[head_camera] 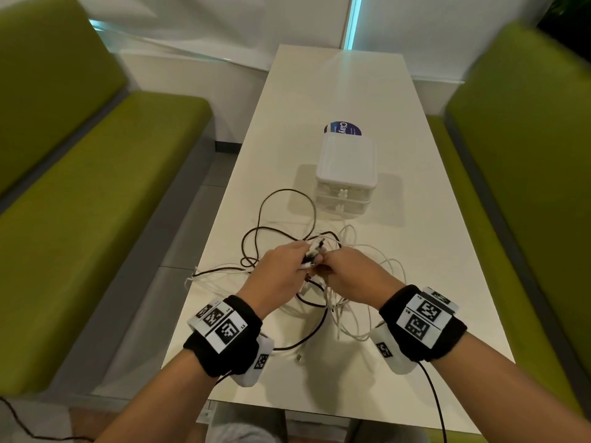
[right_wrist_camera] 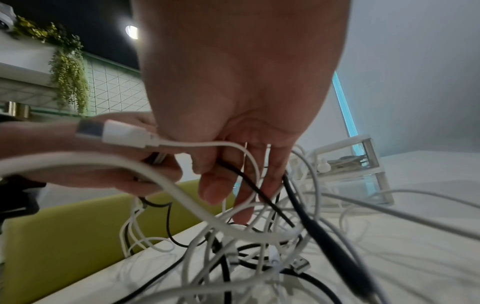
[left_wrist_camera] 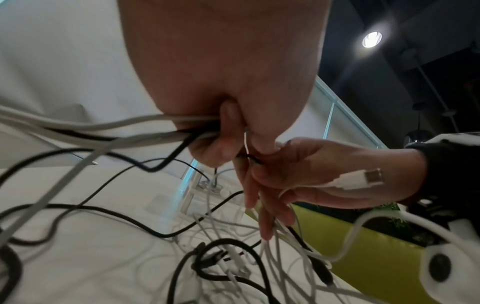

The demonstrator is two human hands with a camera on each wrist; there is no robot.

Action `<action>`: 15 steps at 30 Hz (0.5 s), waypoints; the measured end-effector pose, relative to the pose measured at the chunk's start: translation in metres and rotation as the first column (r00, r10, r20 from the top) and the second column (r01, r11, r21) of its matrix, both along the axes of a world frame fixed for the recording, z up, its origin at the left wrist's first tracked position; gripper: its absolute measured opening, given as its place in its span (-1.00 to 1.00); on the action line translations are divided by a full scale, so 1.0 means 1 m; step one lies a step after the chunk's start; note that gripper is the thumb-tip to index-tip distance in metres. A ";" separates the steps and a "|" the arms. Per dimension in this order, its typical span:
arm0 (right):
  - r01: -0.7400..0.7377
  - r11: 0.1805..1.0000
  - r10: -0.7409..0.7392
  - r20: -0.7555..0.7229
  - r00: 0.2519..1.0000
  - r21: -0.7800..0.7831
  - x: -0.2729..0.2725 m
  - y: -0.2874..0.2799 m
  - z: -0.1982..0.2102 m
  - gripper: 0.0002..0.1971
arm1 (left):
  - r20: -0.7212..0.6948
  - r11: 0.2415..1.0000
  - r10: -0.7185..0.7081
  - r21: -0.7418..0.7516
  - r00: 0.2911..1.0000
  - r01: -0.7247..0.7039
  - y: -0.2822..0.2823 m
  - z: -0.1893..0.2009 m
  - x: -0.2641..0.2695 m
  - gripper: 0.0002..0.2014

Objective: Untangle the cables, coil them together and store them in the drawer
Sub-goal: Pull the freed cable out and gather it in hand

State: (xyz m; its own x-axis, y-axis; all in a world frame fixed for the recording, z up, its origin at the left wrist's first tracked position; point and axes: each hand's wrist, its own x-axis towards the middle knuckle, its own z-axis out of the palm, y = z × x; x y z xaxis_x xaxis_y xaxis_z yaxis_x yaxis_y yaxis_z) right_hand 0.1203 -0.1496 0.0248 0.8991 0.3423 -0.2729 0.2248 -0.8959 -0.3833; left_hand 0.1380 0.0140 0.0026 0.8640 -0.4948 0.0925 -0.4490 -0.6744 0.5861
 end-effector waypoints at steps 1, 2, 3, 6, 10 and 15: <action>-0.009 1.000 0.009 -0.013 1.000 0.002 -0.002 0.001 -0.002 -0.72 | -0.015 0.998 0.018 0.053 1.000 -0.017 0.001 -0.002 0.002 -0.86; -0.022 1.000 0.022 -0.015 1.000 0.010 -0.003 0.001 -0.004 -0.73 | -0.041 0.993 0.043 0.113 0.998 -0.038 0.003 -0.002 0.004 -0.84; -0.024 0.999 0.024 -0.014 1.000 0.022 -0.003 0.001 -0.006 -0.73 | -0.072 0.985 0.068 0.165 0.995 -0.055 0.004 -0.001 0.006 -0.82; -0.016 0.998 0.016 0.006 1.000 0.066 -0.002 0.000 -0.010 -0.72 | -0.109 0.973 0.085 0.225 0.990 -0.059 0.007 0.006 0.009 -0.71; -0.012 0.992 0.009 0.028 1.000 0.122 0.002 -0.004 -0.011 -0.62 | -0.202 0.995 0.069 0.088 0.977 -0.052 0.010 0.023 0.008 -0.55; 0.015 0.990 -0.023 0.058 0.998 0.143 0.006 -0.014 -0.016 -0.69 | -0.313 0.918 0.166 -0.297 0.935 -0.262 0.026 0.045 0.018 -0.57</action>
